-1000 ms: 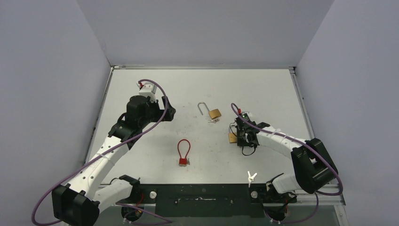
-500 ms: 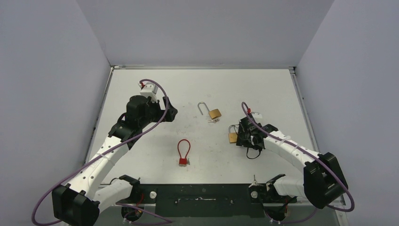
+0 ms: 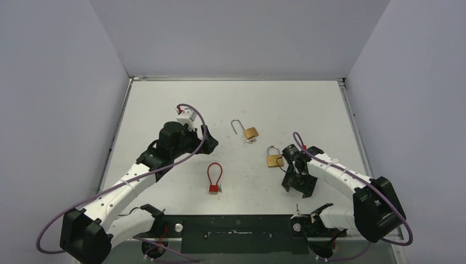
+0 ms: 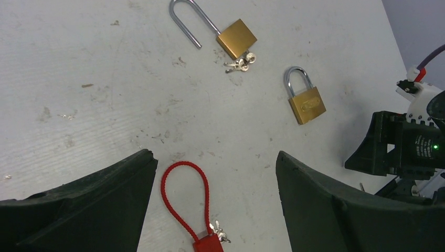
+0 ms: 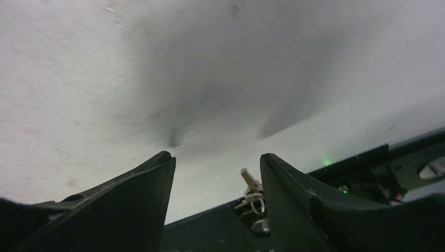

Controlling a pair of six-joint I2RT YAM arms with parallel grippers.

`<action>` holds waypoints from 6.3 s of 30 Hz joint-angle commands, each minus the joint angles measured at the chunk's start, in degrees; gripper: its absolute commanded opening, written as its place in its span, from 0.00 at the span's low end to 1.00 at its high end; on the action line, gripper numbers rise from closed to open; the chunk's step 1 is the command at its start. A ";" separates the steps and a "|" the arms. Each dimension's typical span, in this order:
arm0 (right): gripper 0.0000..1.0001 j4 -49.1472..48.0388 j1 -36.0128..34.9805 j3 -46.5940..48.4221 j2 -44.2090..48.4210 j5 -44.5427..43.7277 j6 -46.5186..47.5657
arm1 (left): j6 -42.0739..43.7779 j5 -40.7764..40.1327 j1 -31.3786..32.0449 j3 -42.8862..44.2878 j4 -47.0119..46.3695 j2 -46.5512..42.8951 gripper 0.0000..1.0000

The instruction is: Unlock with the key

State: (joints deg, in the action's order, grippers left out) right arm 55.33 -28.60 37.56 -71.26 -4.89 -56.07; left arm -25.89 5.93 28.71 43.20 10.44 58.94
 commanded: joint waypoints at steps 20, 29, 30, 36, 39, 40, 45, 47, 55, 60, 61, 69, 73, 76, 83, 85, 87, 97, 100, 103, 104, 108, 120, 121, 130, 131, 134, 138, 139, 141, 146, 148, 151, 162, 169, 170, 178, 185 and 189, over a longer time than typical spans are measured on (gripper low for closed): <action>0.53 11.25 -0.40 -7.05 0.88 13.66 -13.95 | -1.08 -5.49 4.43 -4.33 -7.38 -1.55 0.81; 0.43 4.31 -0.23 -11.08 5.47 15.76 -15.92 | -1.06 -5.49 4.23 -4.64 -7.19 -1.55 0.81; 0.40 4.19 -0.16 -11.15 5.74 15.42 -15.87 | -1.09 -5.49 4.25 -4.71 -7.20 -1.54 0.81; 0.21 3.74 0.56 -10.15 4.74 12.81 -13.83 | -1.30 -5.49 4.25 -5.12 -7.36 -1.52 0.81; 0.17 3.85 0.63 -8.70 4.01 11.60 -13.03 | -1.32 -5.49 4.14 -4.98 -7.36 -1.38 0.81; 0.16 3.93 0.65 -7.87 3.72 11.09 -12.67 | -1.31 -5.49 4.16 -4.97 -7.36 -1.41 0.81; 0.08 3.79 0.91 -4.50 2.05 8.39 -10.28 | -1.32 -5.49 4.16 -5.17 -7.45 -1.37 0.81; 0.05 3.51 1.07 -3.07 1.49 7.37 -8.97 | -1.27 -5.49 4.16 -5.15 -7.53 -1.40 0.81; 0.00 -0.11 2.53 0.67 0.96 7.36 -3.59 | -1.30 -5.49 4.06 -5.38 -7.52 -1.55 0.81; 0.04 -2.80 3.99 1.11 0.69 10.11 -1.00 | -1.33 -5.49 4.07 -5.34 -7.40 -1.54 0.81; 0.11 -2.62 4.19 1.03 0.56 10.10 -0.97 | -1.34 -5.49 4.07 -5.39 -7.44 -1.56 0.81; 0.34 -1.24 4.87 0.50 0.31 9.37 -1.21 | -1.38 -5.49 4.07 -5.67 -7.45 -1.37 0.81; 0.35 -2.80 4.87 0.57 0.13 9.61 -0.94 | -1.39 -5.49 4.07 -5.56 -7.43 -1.28 0.81; 0.33 -4.04 5.02 0.51 -0.91 9.32 -0.81 | -1.43 -5.49 4.07 -5.50 -7.45 -1.33 0.81; 0.23 -5.26 6.65 0.52 -3.16 9.29 0.20 | -1.34 -5.49 3.99 -5.37 -7.27 -1.48 0.81; 0.19 -6.24 6.89 0.13 -3.35 9.83 0.31 | -1.38 -5.49 3.99 -5.48 -7.23 -1.55 0.81; 0.14 -7.21 7.04 -0.30 -3.54 10.54 0.31 | -1.35 -5.49 3.99 -5.35 -7.25 -1.47 0.81; 0.00 -16.24 7.11 -0.23 -0.12 14.95 3.73 | -3.29 -5.49 3.99 -5.17 -7.87 -2.48 0.81; 0.00 -21.69 7.01 -0.31 2.94 17.50 4.14 | -4.84 -5.18 3.95 -5.95 -9.45 -3.84 0.81; 0.00 -27.18 7.02 -0.53 5.47 20.08 3.43 | -7.02 -3.60 3.95 -6.82 -12.50 -5.31 0.81; 0.00 -28.91 6.94 -0.56 6.08 20.75 3.05 | -8.14 -2.70 3.98 -7.27 -13.81 -5.71 0.81; 0.00 -36.39 6.13 -0.05 8.24 22.53 1.53 | -13.14 2.47 4.03 -8.95 -20.29 -6.45 0.81; 0.00 -51.10 -4.98 1.86 8.58 16.10 -8.08 | -26.80 4.34 10.33 -8.79 -37.65 3.67 0.80; 0.00 -52.39 -6.57 1.70 8.31 14.93 -9.68 | -26.76 2.23 11.52 -7.72 -37.23 5.22 0.80; 0.00 -53.06 -12.47 4.42 3.90 11.84 -15.16 | -25.88 -12.61 20.87 -1.46 -28.01 12.27 0.65; 0.00 -53.21 -12.67 4.45 3.77 11.87 -15.27 | -25.92 -13.93 21.25 -1.26 -27.37 12.48 0.61; 0.00 -53.27 -12.93 4.37 3.47 11.99 -15.99 | -25.69 -16.97 21.93 -1.21 -26.38 12.23 0.52; 0.00 -54.36 -12.89 3.92 3.33 12.63 -16.54 | -24.86 -20.24 23.13 -1.32 -25.17 12.35 0.49; 0.00 -54.80 -12.90 3.74 3.41 12.82 -16.49 | -24.95 -20.18 23.14 -1.44 -25.31 12.65 0.49; 0.00 -56.06 -12.94 3.33 3.56 13.15 -16.74 | -25.32 -20.11 23.15 -1.58 -25.52 13.27 0.46; 0.00 -56.82 -12.90 3.05 3.71 13.53 -17.14 | -25.07 -20.87 23.15 -1.63 -26.83 13.57 0.30; 0.00 -56.86 -12.90 3.00 3.75 13.68 -17.14 | -24.85 -20.71 23.15 -1.61 -27.35 13.62 0.21; 0.00 -57.72 -12.89 2.76 3.90 14.59 -16.90 | -24.41 -17.93 22.51 -1.10 -28.15 13.19 0.07; 0.76 -65.07 -11.74 -0.04 13.67 17.43 -4.39 | -10.06 -2.70 18.11 5.51 -25.72 7.52 0.00; 0.86 -70.12 -8.41 -0.10 23.01 21.89 7.93 | -0.40 8.12 16.31 9.98 -20.58 3.99 0.00; 0.87 -71.09 -8.18 -0.19 24.16 22.79 9.22 | 0.93 9.68 16.20 10.41 -19.92 3.34 0.00; 0.65 -75.63 -7.49 2.11 26.79 36.48 16.91 | 5.77 23.51 15.52 13.50 -17.56 -1.58 0.00; 0.71 -66.31 -7.44 8.96 27.36 43.74 25.26 | 3.37 32.41 14.50 17.81 -15.81 -2.13 0.00; 0.54 -68.96 -7.60 9.39 26.19 45.75 24.50 | 2.07 32.78 14.45 18.58 -16.14 -1.90 0.00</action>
State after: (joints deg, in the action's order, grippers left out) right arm -11.09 -36.38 44.97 -44.73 36.40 -33.82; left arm -22.50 35.07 43.57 58.94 -5.41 57.41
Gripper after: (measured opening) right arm 0.600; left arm 0.013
